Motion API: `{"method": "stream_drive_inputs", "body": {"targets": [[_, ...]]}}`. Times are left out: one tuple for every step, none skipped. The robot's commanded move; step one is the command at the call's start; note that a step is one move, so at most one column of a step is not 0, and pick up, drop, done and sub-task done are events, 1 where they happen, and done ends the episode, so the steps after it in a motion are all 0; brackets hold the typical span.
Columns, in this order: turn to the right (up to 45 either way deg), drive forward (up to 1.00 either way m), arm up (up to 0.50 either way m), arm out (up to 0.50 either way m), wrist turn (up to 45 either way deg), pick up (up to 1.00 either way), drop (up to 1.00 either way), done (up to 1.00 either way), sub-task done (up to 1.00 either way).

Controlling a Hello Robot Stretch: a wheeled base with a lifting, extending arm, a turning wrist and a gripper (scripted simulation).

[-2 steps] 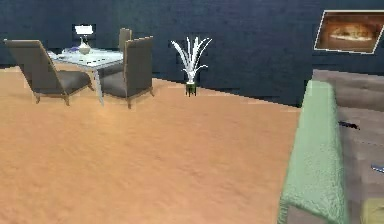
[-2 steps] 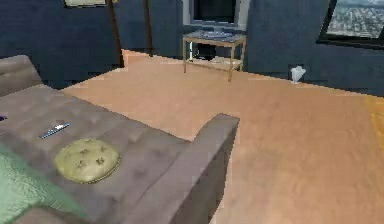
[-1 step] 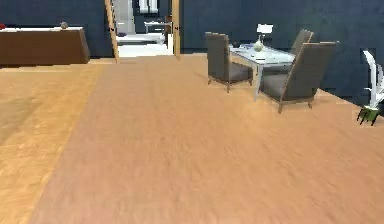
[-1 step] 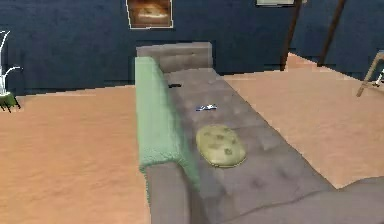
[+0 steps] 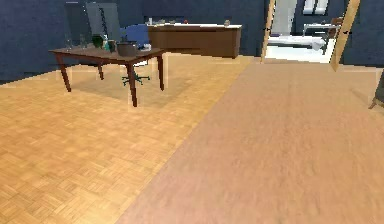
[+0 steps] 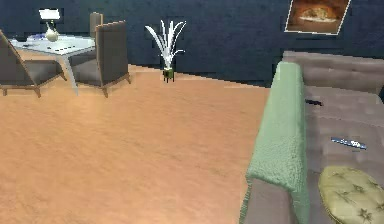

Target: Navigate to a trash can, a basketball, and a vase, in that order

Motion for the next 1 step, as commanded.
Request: {"method": "stream_drive_inputs", "body": {"targets": [[0.0,0.50,0.00,0.00,0.0,0.00,0.00,0.00,0.00]]}}
